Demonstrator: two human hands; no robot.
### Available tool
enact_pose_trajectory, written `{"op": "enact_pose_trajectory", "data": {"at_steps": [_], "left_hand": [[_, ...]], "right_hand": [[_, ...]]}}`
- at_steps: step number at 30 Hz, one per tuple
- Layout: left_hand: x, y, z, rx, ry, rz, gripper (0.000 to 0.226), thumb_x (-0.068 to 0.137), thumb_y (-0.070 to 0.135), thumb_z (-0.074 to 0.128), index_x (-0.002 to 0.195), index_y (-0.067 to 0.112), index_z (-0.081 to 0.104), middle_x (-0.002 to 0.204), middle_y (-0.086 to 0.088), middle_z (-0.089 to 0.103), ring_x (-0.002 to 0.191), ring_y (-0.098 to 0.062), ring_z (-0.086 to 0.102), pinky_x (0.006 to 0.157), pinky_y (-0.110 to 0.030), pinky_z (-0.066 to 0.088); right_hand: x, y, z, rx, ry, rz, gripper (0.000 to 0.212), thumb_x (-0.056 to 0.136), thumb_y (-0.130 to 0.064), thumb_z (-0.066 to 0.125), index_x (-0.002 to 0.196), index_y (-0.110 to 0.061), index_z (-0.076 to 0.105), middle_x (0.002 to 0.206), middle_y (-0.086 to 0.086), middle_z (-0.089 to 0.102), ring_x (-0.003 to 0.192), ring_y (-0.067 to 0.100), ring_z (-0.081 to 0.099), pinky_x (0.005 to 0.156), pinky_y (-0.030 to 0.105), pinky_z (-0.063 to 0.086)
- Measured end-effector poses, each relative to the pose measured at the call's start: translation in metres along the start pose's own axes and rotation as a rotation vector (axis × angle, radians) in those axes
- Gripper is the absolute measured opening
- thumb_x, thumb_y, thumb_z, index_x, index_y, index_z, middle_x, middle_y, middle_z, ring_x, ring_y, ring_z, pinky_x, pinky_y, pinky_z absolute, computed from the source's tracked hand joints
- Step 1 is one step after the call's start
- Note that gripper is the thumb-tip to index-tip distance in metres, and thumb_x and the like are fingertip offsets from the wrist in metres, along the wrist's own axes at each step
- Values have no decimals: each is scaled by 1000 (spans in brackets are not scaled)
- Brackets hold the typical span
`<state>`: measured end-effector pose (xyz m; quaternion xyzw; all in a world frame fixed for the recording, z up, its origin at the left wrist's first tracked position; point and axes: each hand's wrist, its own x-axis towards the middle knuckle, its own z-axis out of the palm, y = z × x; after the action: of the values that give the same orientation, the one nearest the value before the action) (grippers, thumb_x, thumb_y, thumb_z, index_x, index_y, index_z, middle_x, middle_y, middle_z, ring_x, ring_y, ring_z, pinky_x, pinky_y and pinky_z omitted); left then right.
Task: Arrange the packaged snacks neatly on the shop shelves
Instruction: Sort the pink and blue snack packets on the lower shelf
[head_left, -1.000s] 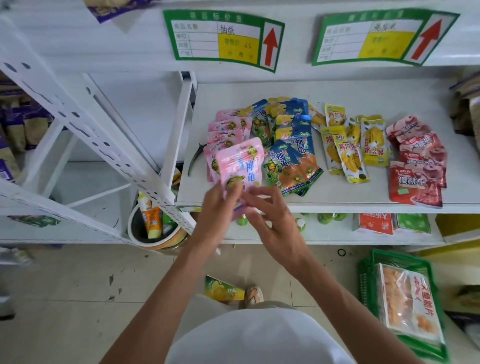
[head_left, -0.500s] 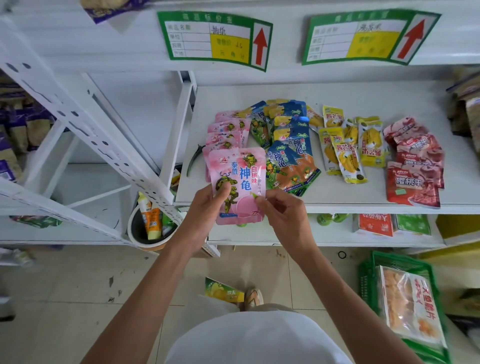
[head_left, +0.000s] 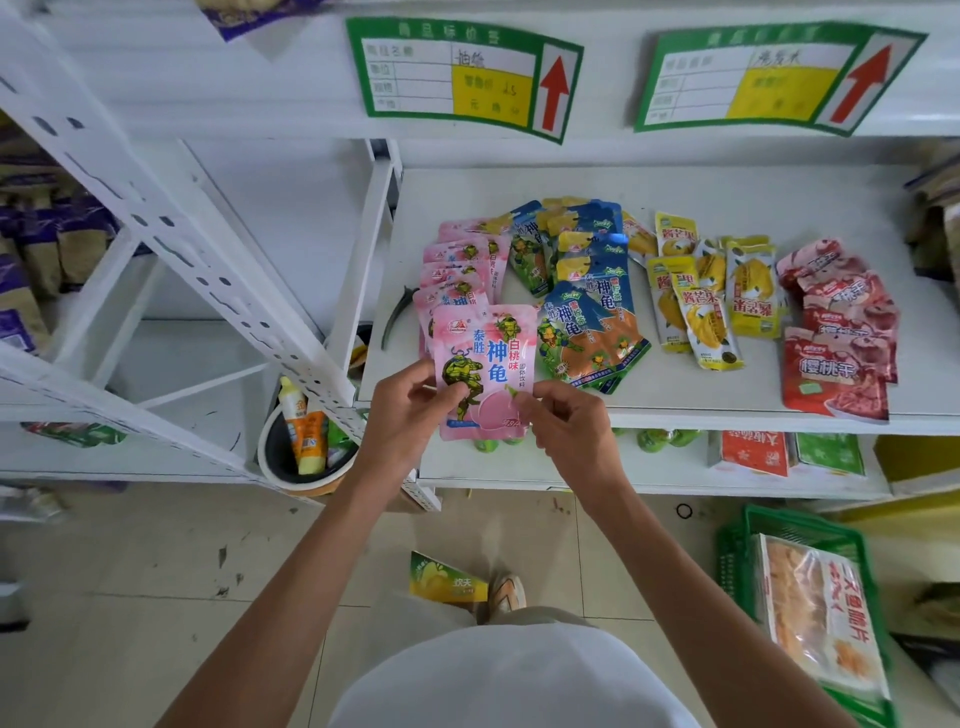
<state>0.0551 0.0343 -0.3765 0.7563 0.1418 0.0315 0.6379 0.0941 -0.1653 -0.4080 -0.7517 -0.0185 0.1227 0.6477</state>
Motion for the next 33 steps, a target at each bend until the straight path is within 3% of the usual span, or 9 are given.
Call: {"op": "enact_pose_trajectory", "data": {"at_steps": [3, 6, 8, 14, 21, 25, 29, 33], "left_hand": [[2, -4, -5, 44, 15, 6, 23, 96, 13, 74, 82, 30, 70, 91, -12, 76, 93, -35, 74, 74, -45, 62], [5, -10, -10, 56, 41, -1, 7, 96, 15, 74, 92, 16, 68, 93, -10, 77, 91, -32, 75, 75, -47, 63], [6, -12, -13, 53, 65, -16, 11, 96, 14, 74, 101, 9, 66, 94, -8, 77, 88, -28, 76, 76, -46, 65], [9, -18, -19, 67, 61, -31, 18, 95, 13, 74, 111, 9, 68, 94, -5, 78, 87, -21, 77, 82, -49, 65], [11, -25, -16, -13, 100, -90, 33, 94, 12, 75, 123, 20, 62, 104, -4, 77, 91, -19, 78, 81, -41, 65], [12, -28, -14, 10, 148, -92, 39, 89, 16, 79, 122, 27, 62, 106, 8, 74, 99, -7, 73, 75, -23, 60], [14, -33, -12, 2, 146, -79, 36, 88, 16, 79, 119, 29, 65, 105, 10, 74, 100, -5, 72, 86, -31, 59], [23, -45, -8, 31, 124, -64, 36, 90, 16, 76, 122, 29, 67, 119, 9, 73, 108, -6, 71, 92, -34, 59]], "right_hand": [[3, 1, 7, -6, -16, -5, 14, 100, -22, 71, 90, -15, 76, 61, 10, 55, 54, 15, 45, 52, 25, 39], [4, 2, 13, -15, -25, -15, 14, 101, -24, 70, 90, -17, 75, 63, 15, 58, 55, 15, 47, 52, 27, 40], [6, 3, 15, -23, -29, -12, 14, 102, -24, 69, 90, -18, 75, 62, 10, 58, 54, 14, 48, 52, 27, 40], [12, 6, 18, -63, -19, 4, 16, 102, -24, 67, 88, -20, 74, 65, 16, 62, 54, 14, 49, 53, 28, 42], [20, 13, 22, -88, -1, 37, 18, 103, -24, 66, 86, -22, 72, 66, 17, 63, 53, 13, 50, 51, 27, 42], [24, 17, 23, -105, 4, 55, 19, 103, -23, 65, 85, -17, 70, 64, 16, 61, 52, 11, 50, 50, 24, 42], [29, 19, 21, -112, 4, 67, 20, 105, -23, 62, 90, -12, 69, 61, 2, 59, 50, 8, 49, 49, 21, 41], [39, 20, 27, -137, 2, 92, 16, 104, -22, 61, 92, -17, 69, 62, -1, 59, 52, 10, 51, 52, 26, 42]]}}
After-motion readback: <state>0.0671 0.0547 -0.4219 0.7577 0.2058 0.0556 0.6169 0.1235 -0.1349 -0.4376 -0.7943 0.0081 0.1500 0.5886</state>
